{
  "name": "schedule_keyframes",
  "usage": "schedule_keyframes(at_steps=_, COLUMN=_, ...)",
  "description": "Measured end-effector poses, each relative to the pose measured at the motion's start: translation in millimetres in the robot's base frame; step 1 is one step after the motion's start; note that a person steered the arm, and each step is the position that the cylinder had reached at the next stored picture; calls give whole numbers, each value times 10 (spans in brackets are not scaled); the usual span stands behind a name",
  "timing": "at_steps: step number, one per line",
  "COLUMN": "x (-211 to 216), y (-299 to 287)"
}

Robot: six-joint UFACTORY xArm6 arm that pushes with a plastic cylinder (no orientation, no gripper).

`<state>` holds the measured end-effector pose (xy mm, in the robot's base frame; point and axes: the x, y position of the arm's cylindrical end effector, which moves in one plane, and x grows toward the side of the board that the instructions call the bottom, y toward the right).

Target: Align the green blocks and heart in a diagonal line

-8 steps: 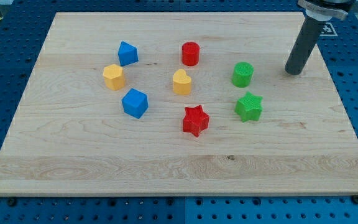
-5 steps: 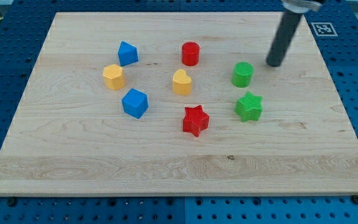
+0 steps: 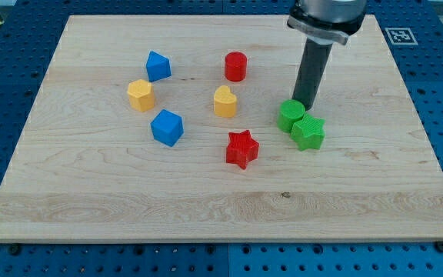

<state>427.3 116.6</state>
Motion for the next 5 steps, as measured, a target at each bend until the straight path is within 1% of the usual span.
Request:
schedule_keyframes(at_steps=1, x=40, y=-58)
schedule_keyframes(at_steps=2, x=27, y=-391)
schedule_keyframes(at_steps=3, x=-66, y=-771)
schedule_keyframes(at_steps=4, x=-308, y=-943)
schedule_keyframes(at_steps=5, x=-301, y=-1148)
